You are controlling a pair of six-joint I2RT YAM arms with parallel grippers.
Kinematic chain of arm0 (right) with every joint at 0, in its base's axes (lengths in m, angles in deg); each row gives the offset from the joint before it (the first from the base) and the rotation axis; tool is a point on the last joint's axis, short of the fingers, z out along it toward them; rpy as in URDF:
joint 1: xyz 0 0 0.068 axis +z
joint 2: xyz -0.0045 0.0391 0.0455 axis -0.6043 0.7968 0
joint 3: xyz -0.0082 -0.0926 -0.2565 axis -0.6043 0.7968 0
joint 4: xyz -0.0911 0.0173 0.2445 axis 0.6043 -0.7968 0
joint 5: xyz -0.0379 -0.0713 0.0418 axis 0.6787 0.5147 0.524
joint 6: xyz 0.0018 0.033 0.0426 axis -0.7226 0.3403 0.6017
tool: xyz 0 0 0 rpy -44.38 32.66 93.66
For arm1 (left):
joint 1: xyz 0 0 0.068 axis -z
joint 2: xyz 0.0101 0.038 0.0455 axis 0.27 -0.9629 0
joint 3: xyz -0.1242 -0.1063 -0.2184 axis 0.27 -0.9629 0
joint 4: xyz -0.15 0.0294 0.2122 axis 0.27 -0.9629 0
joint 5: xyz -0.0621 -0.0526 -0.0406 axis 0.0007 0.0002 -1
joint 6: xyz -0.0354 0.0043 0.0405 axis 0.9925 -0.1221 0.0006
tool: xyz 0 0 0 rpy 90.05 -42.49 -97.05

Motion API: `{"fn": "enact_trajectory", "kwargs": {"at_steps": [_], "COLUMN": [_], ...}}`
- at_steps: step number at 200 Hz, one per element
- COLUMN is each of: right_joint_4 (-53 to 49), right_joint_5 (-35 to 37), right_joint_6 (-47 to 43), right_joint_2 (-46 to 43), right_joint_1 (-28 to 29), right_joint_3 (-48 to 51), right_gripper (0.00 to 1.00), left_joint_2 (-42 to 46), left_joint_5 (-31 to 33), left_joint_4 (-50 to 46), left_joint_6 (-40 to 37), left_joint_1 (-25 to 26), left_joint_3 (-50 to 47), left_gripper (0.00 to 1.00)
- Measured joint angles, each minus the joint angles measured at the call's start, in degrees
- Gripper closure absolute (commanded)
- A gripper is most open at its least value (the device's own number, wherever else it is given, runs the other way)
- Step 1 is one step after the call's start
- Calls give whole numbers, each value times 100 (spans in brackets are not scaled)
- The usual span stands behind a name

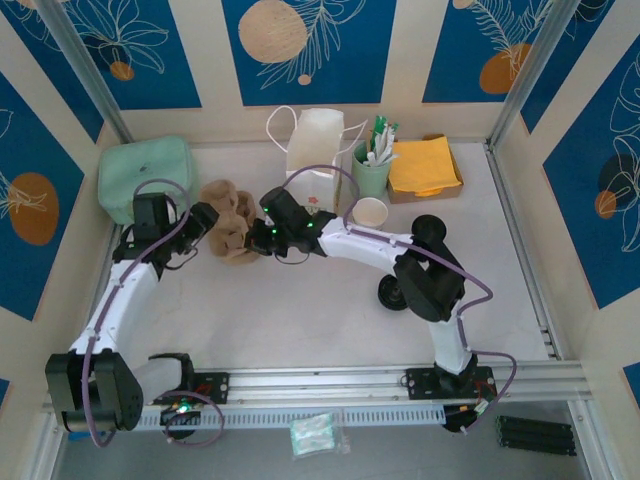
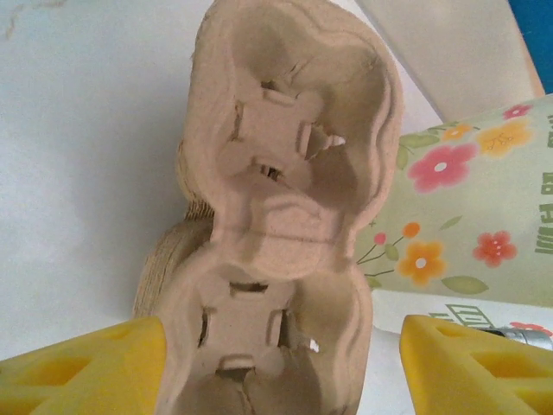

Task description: Pack the takeout coffee

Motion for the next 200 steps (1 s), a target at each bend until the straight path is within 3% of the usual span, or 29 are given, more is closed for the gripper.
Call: {"fn": "enact_trajectory", "kwargs": {"at_steps": [113,200], "right_joint_4": [-170,-608], "right_joint_5": [-223,-487], "right_joint_6": [-315,-372], "right_joint_2": [-1014,-2677], "right_joint_1": [55,122], "right_joint_3": [212,1773], "right_gripper": [100,100], "left_joint_2": [-31,555], "left_joint_5": [-105,-656], "left_joint_4": [-142,-264], "left_joint_6": [-179,-326], "left_joint_1": [-184,-181], "left_joint_3": [332,372], "left_gripper": [24,22]}}
